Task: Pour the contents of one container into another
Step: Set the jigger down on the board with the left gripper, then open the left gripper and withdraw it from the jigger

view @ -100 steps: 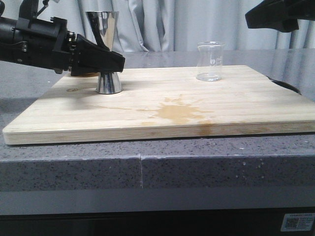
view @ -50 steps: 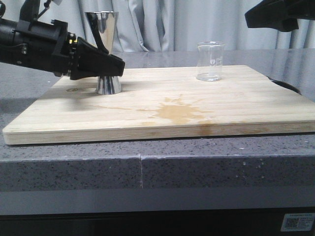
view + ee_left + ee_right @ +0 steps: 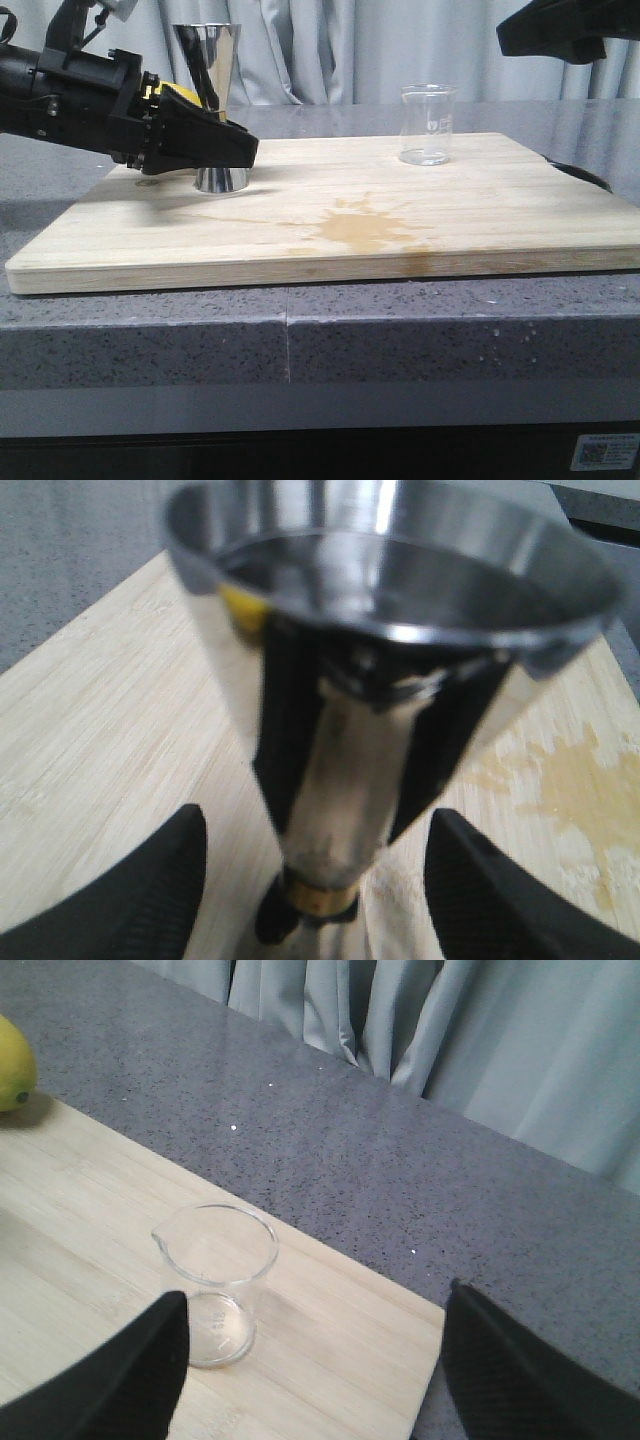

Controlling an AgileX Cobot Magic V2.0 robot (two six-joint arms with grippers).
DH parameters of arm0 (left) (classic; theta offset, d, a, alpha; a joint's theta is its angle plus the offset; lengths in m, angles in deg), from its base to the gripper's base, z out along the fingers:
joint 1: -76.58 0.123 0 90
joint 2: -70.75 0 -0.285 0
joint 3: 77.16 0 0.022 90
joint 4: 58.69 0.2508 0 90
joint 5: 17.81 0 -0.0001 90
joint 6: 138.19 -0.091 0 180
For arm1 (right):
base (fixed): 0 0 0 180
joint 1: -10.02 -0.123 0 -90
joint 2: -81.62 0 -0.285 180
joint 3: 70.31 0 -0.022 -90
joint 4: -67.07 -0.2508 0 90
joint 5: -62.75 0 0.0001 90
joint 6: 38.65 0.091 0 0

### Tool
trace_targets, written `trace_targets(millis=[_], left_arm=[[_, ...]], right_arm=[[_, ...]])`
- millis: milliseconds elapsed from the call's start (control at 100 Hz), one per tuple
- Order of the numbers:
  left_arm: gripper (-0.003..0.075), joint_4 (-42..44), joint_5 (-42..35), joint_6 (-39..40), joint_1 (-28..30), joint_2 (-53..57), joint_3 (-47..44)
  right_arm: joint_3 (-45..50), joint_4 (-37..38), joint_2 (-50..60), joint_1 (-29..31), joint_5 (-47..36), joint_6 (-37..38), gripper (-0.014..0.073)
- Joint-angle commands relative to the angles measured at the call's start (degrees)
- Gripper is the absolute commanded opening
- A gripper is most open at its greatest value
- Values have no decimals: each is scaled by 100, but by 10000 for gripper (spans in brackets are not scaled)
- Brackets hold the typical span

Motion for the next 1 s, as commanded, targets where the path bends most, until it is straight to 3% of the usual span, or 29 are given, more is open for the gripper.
trace_targets(millis=[0, 480, 990], left_arm=[[444, -329, 598, 75, -47, 292, 101], [442, 170, 530, 397, 159, 838, 101], [442, 1041, 578, 1240, 668, 1183, 111]], right_arm=[[-129, -114, 196, 38, -365, 3, 478], [-129, -114, 196, 38, -365, 3, 478], [-129, -114, 196, 38, -373, 3, 478]])
